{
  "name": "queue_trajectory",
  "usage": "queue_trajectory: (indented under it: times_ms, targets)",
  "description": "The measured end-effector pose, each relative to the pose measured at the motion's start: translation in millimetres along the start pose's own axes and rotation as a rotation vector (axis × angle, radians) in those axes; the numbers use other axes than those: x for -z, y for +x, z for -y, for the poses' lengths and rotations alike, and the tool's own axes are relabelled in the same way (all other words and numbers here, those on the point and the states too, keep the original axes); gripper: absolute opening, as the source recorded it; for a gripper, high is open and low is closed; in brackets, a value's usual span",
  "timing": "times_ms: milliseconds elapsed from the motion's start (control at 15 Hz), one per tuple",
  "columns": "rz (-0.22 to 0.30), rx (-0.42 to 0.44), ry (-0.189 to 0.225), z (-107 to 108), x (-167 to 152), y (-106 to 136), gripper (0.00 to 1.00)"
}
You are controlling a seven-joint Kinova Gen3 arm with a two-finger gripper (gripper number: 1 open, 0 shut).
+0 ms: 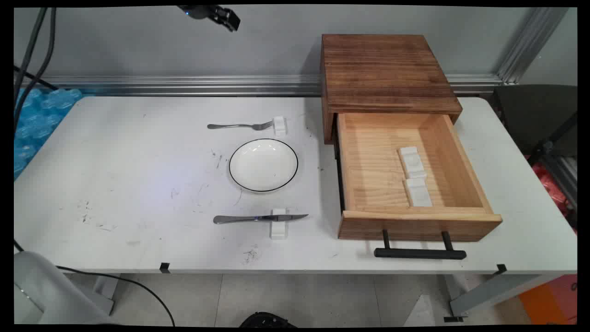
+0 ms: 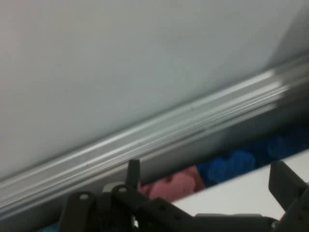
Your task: Pick up the knife from the right of the white plate
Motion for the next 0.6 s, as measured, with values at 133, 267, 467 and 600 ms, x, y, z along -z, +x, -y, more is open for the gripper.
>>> queue_trajectory:
  times_ms: [133, 267, 467, 600]
  targets:
    - [0.044, -0.055, -0.03, 2, -1, -6, 1.0]
    - [0.084, -0.112, -0.078, 1, 2, -12, 1.0]
    - [0.13, -0.224, -0.184, -12, 17, -19, 1.0]
    - [0.153, -0.296, -0.25, -20, 28, -22, 1.0]
